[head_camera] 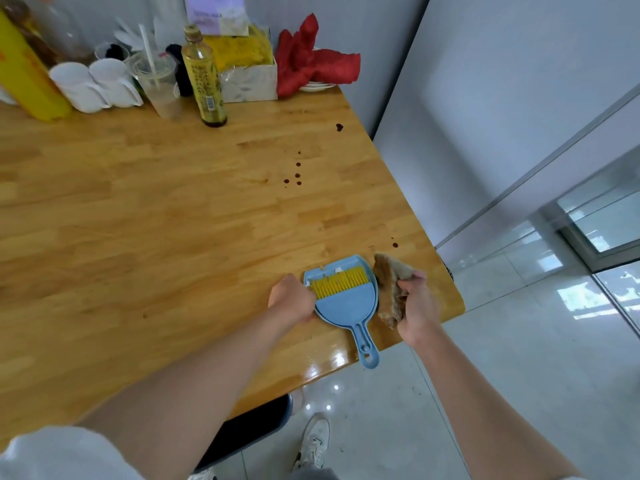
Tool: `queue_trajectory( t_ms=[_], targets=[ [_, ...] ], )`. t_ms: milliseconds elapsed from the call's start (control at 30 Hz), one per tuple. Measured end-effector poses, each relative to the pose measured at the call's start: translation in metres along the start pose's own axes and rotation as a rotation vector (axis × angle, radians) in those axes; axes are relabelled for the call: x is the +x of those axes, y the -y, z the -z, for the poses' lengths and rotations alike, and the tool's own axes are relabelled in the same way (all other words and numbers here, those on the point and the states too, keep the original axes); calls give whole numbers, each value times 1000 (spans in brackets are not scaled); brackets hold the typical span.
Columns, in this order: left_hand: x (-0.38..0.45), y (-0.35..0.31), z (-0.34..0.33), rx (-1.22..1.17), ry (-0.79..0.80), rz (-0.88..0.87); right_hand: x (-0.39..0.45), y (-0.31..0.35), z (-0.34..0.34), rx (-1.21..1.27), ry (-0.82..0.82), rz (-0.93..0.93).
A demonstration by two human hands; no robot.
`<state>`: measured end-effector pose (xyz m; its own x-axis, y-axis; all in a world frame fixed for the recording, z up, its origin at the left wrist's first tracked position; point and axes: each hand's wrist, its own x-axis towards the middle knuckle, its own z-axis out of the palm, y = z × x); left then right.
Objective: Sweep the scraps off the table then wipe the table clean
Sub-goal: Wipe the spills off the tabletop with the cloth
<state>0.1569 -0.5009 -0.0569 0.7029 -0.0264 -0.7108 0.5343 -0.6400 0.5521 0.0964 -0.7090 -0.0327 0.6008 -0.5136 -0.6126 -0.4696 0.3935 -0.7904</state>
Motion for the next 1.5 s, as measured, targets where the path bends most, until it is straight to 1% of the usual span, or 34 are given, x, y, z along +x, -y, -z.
queue_trajectory(
  t_ms=[167, 233, 400, 500, 600, 733, 833, 867, 933, 1000, 1067, 1100, 1133, 1167, 1233, 1267, 1300, 1333, 1367, 1400, 1433, 1467, 1500],
  targets=[
    [-12, 41, 78, 38, -67, 12, -40, -23, -68, -48, 116, -27],
    [-17, 60, 112, 52, -88, 28, -57, -37, -100, -67, 128, -48],
    [-29, 132, 210, 77, -187, 134, -109, -88, -196, -42, 178, -130],
    [-30, 170, 248, 90, -193, 199, -134, -113, -236, -20, 236, -165],
    [-29, 195, 269, 92, -227, 239, -151, -129, -259, -1, 272, -218],
    [-21, 211, 283, 92, -222, 258, -156, -136, -270, -16, 267, -235],
    [-22, 210, 285, 110, -215, 302, -150, -129, -264, -24, 286, -216],
    [-24, 206, 285, 184, -262, 308, -146, -124, -258, -21, 298, -200],
    [-27, 197, 284, 365, -433, 255, -136, -110, -241, -42, 312, -153],
    [-27, 177, 278, 439, -579, 122, -123, -90, -217, -96, 276, -99],
    [-24, 147, 263, 465, -637, -41, -108, -67, -190, -150, 192, -44],
    [-19, 129, 251, 464, -616, -117, -100, -56, -174, -175, 147, -17],
    [-16, 111, 236, 467, -553, -180, -91, -45, -157, -215, 96, 14],
    [-12, 90, 216, 485, -454, -234, -82, -33, -134, -275, 36, 67],
    [-6, 60, 178, 572, -224, -282, -65, -13, -92, -437, -45, 259],
    [-1, 49, 160, 614, -120, -284, -55, -6, -70, -588, -65, 369],
    [4, 39, 143, 648, -35, -271, -45, -3, -47, -791, -97, 449],
    [8, 32, 131, 677, 16, -250, -34, -4, -28, -992, -151, 497],
    [13, 28, 123, 708, 34, -231, -26, -11, -14, -1131, -196, 494],
    [19, 26, 118, 742, 25, -215, -23, -24, -7, -1183, -195, 447],
    [24, 25, 118, 771, 10, -201, -26, -43, -9, -1167, -161, 405],
    [30, 23, 118, 788, 4, -182, -32, -63, -15, -1114, -110, 401],
    [34, 22, 122, 791, 9, -159, -44, -82, -29, -1053, -21, 458]
  ],
)
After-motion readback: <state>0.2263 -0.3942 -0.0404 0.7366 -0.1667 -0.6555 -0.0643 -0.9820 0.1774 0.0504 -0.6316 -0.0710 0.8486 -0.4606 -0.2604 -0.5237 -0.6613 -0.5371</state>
